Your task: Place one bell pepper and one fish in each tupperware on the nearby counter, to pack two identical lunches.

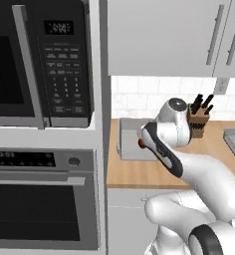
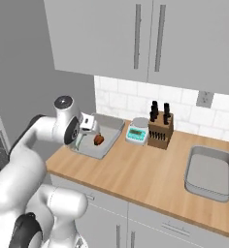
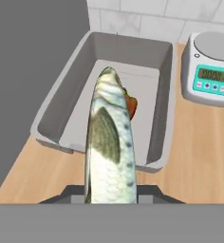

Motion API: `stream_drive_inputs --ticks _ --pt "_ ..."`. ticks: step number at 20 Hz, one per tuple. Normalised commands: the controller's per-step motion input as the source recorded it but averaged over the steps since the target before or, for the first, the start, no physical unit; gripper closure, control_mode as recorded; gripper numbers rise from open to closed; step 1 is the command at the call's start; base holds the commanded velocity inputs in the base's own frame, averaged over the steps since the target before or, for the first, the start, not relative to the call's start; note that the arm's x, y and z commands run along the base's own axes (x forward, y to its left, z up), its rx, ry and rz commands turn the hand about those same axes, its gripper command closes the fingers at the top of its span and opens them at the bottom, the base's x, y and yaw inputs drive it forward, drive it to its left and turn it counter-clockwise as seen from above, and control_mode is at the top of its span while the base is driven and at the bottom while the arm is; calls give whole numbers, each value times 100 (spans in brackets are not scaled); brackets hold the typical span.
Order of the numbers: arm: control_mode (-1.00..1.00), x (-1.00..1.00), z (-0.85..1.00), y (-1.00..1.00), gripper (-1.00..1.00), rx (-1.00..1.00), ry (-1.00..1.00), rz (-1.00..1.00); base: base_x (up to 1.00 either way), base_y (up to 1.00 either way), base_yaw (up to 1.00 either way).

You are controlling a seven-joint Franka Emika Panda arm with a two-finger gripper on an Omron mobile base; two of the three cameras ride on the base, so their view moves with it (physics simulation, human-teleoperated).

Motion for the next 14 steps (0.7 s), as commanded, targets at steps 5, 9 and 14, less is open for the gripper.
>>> stream_drive_inputs --ticks 5,9,14 --pt "-100 100 0 0 100 0 5 0 0 0 0" --pt "-100 80 -15 0 100 0 8 0 0 0 0" --pt "-100 59 -40 0 100 0 13 -5 0 0 0"
